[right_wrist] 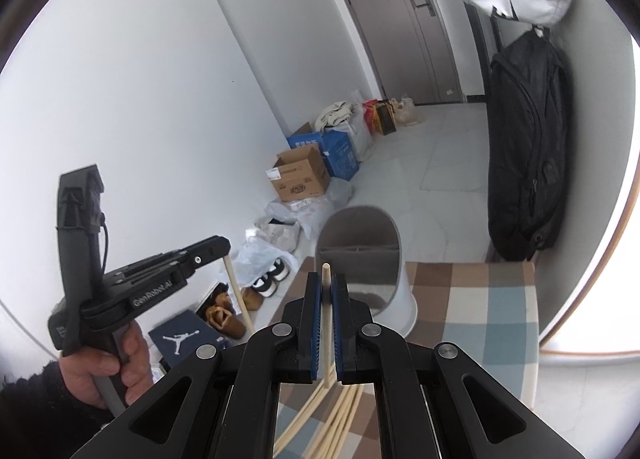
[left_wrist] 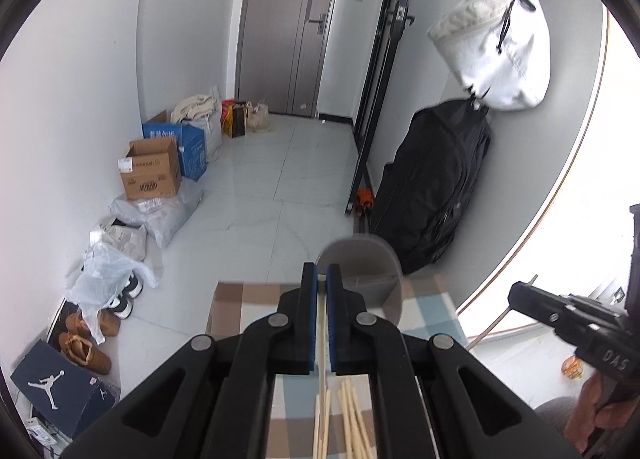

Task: Organize utensils
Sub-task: 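Carry the held chopsticks up above the utensil holder with both grippers, then open the right gripper then the left gripper, dropping chopsticks into the holder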

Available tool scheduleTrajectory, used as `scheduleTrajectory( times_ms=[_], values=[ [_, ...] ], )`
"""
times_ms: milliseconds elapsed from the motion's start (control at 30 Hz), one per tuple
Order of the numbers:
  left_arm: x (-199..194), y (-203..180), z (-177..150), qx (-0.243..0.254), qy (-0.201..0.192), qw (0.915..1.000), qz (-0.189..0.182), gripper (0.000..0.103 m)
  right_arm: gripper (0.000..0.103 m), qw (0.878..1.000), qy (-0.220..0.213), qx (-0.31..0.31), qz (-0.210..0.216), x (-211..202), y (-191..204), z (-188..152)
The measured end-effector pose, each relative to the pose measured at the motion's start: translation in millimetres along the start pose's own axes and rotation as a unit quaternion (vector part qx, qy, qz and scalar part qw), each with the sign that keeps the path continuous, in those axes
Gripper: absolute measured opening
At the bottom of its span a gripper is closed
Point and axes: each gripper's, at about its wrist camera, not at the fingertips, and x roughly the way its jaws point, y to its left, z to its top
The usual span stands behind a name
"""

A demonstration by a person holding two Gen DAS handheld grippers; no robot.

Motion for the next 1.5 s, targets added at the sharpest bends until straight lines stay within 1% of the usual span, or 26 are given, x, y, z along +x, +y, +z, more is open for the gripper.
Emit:
scheduleTrajectory(
  times_ms=[200, 333, 500, 633, 733, 867, 967, 1067, 1167, 1267, 1300, 1333, 1400, 1433, 1467, 1500],
  values=[
    [-8.6, -15.0, 52.1, 0.000, -0.048, 0.9988, -0.007, 0.001, 0.005, 1.000, -0.013, -0.027, -0.005, -5.6, 11.3, 52.4],
    [0.6, -15.3, 74.2, -0.009, -0.064, 0.9978, -0.011, 0.001, 0.005, 0.999, -0.029, -0.037, -0.008, -4.7, 13.4, 83.5],
    [18.8, -15.4, 85.0, -0.002, -0.089, 0.9960, 0.001, 0.001, 0.005, 0.998, -0.047, -0.041, -0.022, 7.8, 9.5, 111.7],
    [37.3, -6.4, 85.3, -0.016, -0.090, 0.9958, -0.009, 0.001, 0.005, 0.997, -0.055, -0.038, -0.034, 26.9, 1.2, 121.4],
    [51.8, 0.0, 79.3, -0.025, -0.087, 0.9958, -0.014, 0.001, 0.005, 0.997, -0.054, -0.041, -0.047, 45.6, -5.3, 122.7],
    [64.7, 1.8, 78.2, -0.027, -0.089, 0.9955, -0.020, 0.001, 0.005, 0.996, -0.053, -0.046, -0.053, 64.6, -12.9, 121.4],
    [73.1, -0.7, 76.7, -0.018, -0.096, 0.9952, -0.013, 0.001, 0.005, 0.996, -0.049, -0.051, -0.058, 75.0, -18.5, 117.2],
    [87.2, -0.2, 72.5, -0.017, -0.082, 0.9964, -0.012, 0.001, 0.005, 0.996, -0.043, -0.057, -0.059, 86.3, -21.9, 110.8],
    [96.4, 3.0, 62.2, -0.021, -0.069, 0.9971, -0.022, 0.001, 0.005, 0.996, -0.031, -0.055, -0.057, 98.1, -23.7, 102.6],
    [100.1, 6.2, 53.6, -0.018, -0.055, 0.9973, -0.046, 0.001, 0.005, 0.998, -0.022, -0.044, -0.048, 107.8, -29.7, 92.6],
    [99.7, 7.0, 52.1, -0.014, -0.051, 0.9971, -0.055, 0.001, 0.005, 0.998, -0.016, -0.038, -0.040, 110.5, -32.7, 89.7],
    [98.6, 7.8, 51.6, -0.010, -0.047, 0.9969, -0.063, 0.001, 0.008, 0.999, -0.012, -0.032, -0.033, 112.3, -34.8, 87.4],
    [98.5, 9.7, 52.9, -0.010, -0.031, 0.9960, -0.083, 0.001, 0.008, 1.000, -0.008, -0.013, -0.018, 112.1, -41.6, 83.3],
    [100.7, 10.4, 54.4, -0.011, -0.020, 0.9955, -0.091, 0.001, 0.012, 1.000, -0.007, -0.003, -0.010, 110.9, -45.5, 81.6],
    [102.5, 12.7, 56.3, -0.014, -0.004, 0.9950, -0.098, 0.002, 0.022, 1.000, -0.006, 0.007, -0.005, 108.7, -49.6, 79.7],
    [102.9, 16.8, 58.1, -0.020, 0.010, 0.9939, -0.108, 0.002, 0.029, 1.000, -0.009, 0.020, 0.004, 104.8, -54.0, 77.7]
  ],
)
